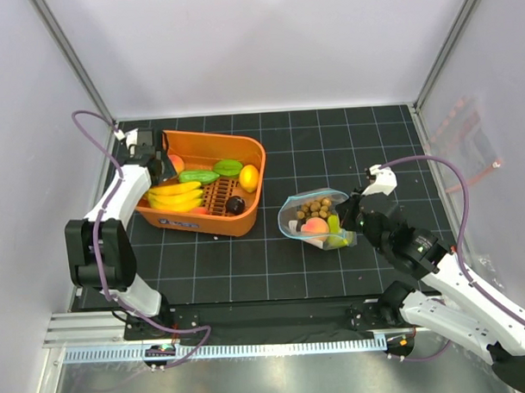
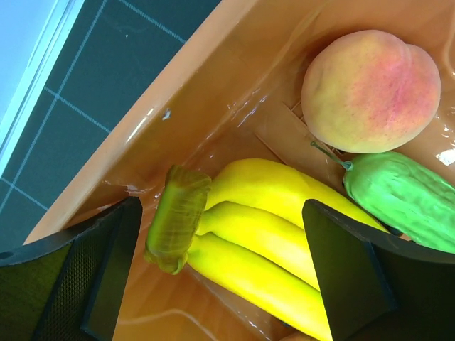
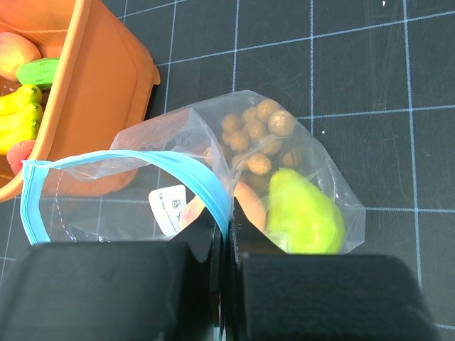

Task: Place the food in the zip-top bag and seal the zipper
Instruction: Pick up the fake fruit from the bin, then place the fake fruit in the zipper food storage bag.

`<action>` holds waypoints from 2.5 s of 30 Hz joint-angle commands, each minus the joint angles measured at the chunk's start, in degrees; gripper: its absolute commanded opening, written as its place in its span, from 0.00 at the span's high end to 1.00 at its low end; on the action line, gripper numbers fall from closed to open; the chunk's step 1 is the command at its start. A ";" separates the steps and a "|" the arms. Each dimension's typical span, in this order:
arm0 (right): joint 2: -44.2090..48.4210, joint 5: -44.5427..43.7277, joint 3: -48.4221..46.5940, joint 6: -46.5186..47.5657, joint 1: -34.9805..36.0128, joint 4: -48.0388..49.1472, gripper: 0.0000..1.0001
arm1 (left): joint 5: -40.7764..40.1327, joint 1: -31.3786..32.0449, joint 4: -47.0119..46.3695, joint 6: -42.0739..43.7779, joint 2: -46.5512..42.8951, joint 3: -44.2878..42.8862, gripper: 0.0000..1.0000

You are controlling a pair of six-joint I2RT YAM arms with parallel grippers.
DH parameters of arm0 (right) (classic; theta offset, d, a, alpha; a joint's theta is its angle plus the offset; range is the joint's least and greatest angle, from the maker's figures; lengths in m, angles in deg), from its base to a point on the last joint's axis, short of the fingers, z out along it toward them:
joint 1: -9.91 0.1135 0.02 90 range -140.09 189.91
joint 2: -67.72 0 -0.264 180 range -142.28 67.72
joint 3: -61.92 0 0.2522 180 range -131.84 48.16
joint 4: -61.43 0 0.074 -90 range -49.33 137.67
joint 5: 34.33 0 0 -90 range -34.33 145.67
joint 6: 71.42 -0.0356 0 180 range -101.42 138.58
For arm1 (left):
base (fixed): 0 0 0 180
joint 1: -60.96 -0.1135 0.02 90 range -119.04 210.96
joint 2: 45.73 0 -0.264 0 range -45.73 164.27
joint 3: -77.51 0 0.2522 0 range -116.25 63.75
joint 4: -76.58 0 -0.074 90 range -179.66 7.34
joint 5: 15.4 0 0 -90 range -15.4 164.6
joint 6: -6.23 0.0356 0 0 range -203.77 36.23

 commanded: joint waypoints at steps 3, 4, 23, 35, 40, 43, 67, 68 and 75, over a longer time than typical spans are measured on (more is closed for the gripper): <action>0.15 -0.08 -0.04 0.15 -0.25 2.65 0.99 | -2.40 -0.57 1.09 -1.81 1.39 -0.28 0.00; 0.06 0.01 -0.04 0.07 -0.08 2.57 0.99 | -1.79 -0.57 1.44 -2.07 1.75 -0.28 0.00; 1.29 0.36 0.13 0.15 -0.17 2.66 0.99 | 10.51 0.40 -4.44 -0.84 5.63 4.11 0.77; 1.99 0.10 0.22 0.33 -0.17 2.66 0.99 | 22.47 5.67 -14.63 1.00 -9.05 6.93 1.00; 1.99 0.01 0.22 0.24 -0.17 2.74 0.99 | 24.93 6.20 -16.31 1.09 -14.59 7.46 1.00; 2.08 -0.34 0.13 0.33 -0.17 2.57 0.99 | 26.60 6.38 -16.66 1.09 -17.23 7.46 1.00; 0.24 -0.52 -0.31 0.68 -0.17 2.57 0.99 | 35.92 18.23 -27.37 4.86 -31.91 11.76 1.00; -0.11 0.01 -0.48 0.85 -0.08 2.57 0.99 | 36.18 19.11 -28.08 5.39 -33.13 12.55 1.00; -4.50 5.63 -2.50 1.56 -0.17 2.74 0.99 | 38.64 24.74 -35.11 8.56 -35.69 15.54 1.00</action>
